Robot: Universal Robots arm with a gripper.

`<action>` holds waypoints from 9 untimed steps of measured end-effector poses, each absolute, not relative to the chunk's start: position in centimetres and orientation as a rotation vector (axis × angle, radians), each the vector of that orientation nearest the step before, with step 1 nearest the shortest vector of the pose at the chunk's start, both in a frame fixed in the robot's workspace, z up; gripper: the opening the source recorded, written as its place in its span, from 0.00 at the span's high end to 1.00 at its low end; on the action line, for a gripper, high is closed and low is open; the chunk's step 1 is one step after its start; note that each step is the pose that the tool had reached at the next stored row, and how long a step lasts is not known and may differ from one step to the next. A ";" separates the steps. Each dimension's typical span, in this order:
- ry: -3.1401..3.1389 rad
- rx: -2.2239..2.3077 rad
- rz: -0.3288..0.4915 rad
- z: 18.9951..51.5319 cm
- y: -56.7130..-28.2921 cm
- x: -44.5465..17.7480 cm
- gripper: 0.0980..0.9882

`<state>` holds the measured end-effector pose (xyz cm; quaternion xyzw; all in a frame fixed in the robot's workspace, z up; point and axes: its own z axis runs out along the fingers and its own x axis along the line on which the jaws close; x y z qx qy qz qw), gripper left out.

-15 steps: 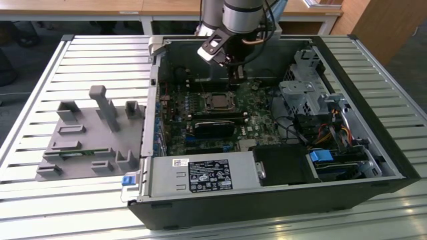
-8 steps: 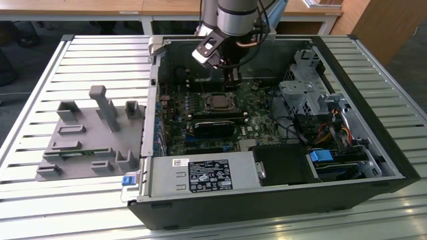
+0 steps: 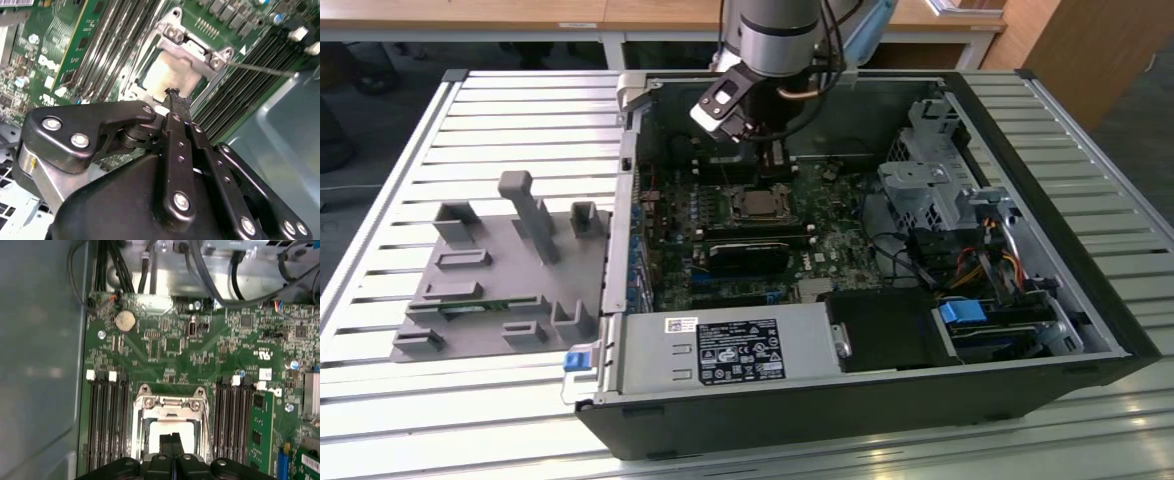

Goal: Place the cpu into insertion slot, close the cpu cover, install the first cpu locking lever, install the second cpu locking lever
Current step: 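Close the cpu cover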

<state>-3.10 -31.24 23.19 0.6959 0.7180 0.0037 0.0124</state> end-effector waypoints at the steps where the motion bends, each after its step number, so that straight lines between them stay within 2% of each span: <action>1: 2.238 2.169 0.011 23.1 -31.2 -3.3 0.99; 9: 2.238 2.169 0.012 22.5 -31.2 -3.8 0.99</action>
